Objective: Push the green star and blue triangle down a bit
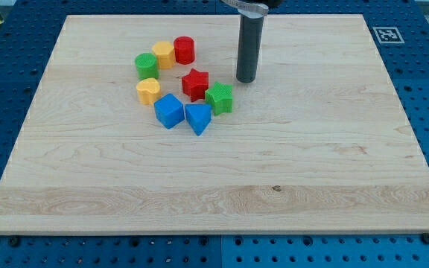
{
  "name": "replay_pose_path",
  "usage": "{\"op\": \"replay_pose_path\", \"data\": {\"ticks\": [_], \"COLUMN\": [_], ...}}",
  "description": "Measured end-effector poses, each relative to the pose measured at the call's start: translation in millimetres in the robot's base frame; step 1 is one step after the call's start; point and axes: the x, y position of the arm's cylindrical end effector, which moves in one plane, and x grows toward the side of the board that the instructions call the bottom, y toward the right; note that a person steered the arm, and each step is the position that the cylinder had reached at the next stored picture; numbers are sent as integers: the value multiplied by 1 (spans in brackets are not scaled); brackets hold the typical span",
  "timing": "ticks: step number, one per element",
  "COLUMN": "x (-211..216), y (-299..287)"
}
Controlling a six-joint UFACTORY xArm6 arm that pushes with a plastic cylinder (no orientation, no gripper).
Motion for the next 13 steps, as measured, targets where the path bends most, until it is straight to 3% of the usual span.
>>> {"op": "replay_pose_path", "data": {"ticks": [5, 9, 13], "x": [-11, 23, 26], "y": [-27, -29, -29]}}
